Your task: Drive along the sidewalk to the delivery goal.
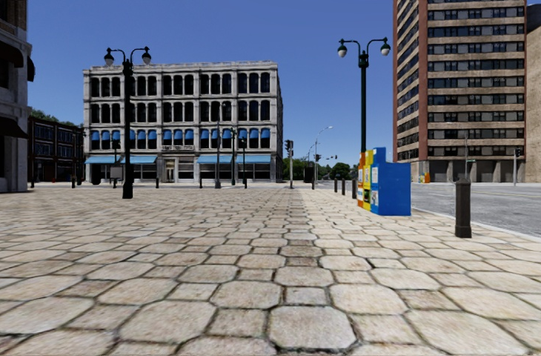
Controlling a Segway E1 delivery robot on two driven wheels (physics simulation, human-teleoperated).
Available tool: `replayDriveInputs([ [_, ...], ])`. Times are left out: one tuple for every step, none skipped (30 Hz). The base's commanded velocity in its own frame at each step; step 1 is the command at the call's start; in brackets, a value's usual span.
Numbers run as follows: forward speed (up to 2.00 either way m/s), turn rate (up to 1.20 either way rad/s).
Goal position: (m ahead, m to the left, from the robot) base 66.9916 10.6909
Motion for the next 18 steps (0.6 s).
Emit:
replayDriveInputs([
  [2.0, 0.0],
  [2.0, 0.0],
  [2.0, 0.0],
  [2.0, 0.0],
  [2.0, 0.0],
  [2.0, 0.0],
  [2.0, 0.0],
  [2.0, 0.0],
  [2.0, 0.0],
  [2.0, 0.0],
  [2.0, 0.0],
  [2.0, 0.0],
  [2.0, 0.0],
  [2.0, 0.0],
  [2.0, 0.0],
  [2.0, 0.0],
  [2.0, 0.0],
  [2.0, 0.0],
])
